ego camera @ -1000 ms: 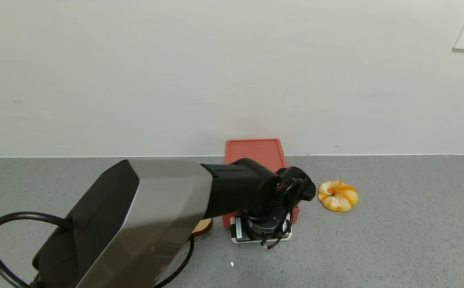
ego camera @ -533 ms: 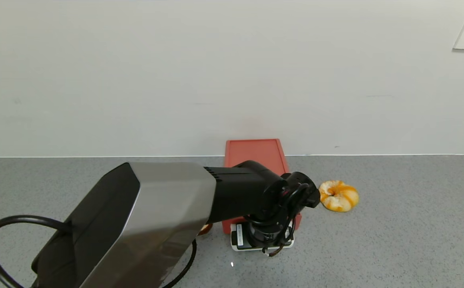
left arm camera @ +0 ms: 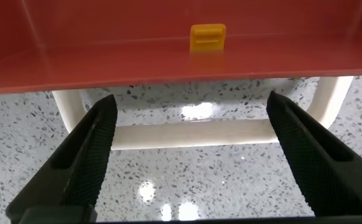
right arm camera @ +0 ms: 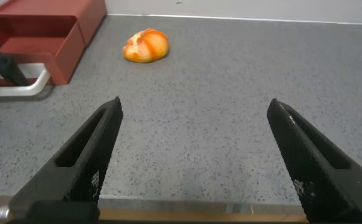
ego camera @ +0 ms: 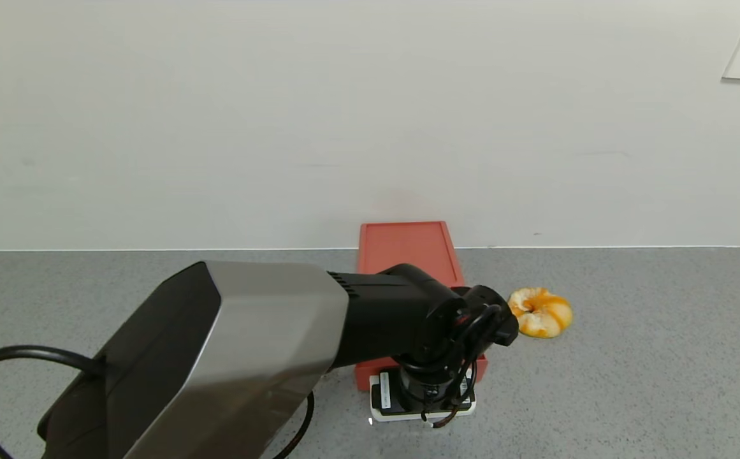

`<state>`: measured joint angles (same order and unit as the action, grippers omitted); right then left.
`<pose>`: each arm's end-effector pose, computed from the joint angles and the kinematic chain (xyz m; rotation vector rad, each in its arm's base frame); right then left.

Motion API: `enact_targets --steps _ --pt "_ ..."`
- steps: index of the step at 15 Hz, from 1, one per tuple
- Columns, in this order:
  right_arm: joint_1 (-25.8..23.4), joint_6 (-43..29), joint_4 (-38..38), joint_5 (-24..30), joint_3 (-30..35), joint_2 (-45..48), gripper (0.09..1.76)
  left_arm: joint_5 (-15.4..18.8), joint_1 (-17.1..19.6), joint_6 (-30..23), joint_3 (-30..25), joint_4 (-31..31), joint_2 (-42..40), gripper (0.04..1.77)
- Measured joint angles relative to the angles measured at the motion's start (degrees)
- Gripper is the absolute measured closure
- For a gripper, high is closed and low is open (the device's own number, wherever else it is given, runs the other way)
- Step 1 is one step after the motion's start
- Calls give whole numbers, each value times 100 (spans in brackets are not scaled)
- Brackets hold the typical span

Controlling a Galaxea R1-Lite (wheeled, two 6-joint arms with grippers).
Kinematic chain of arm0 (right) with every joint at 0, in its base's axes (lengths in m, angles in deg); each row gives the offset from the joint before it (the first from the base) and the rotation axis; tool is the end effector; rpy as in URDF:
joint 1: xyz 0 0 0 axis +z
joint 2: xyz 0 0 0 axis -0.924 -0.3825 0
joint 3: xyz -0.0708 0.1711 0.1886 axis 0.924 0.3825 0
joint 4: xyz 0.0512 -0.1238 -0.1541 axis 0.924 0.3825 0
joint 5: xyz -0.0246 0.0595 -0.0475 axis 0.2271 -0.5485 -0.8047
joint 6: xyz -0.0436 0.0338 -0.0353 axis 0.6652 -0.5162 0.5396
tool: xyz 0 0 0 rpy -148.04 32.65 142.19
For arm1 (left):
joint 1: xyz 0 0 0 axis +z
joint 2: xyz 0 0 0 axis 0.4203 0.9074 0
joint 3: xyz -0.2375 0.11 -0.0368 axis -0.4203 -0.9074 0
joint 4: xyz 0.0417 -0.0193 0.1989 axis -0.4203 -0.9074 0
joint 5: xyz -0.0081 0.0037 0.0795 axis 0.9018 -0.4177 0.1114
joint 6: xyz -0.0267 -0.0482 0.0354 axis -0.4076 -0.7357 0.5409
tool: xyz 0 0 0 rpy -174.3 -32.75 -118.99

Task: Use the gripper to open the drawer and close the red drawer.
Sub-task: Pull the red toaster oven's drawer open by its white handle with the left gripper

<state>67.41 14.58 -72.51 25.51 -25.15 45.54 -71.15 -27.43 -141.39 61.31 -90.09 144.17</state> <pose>0.0709 0.0008 0.0744 0.0048 0.0067 0.0131 0.2739 -0.3281 0.0226 -0.0631 1.2337 0.0068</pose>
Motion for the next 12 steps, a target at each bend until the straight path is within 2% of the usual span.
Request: enact_targets --steps 12 --pt "2 0 -2 -1 0 0 14 18 -105 7 -46 -221 -41 9"
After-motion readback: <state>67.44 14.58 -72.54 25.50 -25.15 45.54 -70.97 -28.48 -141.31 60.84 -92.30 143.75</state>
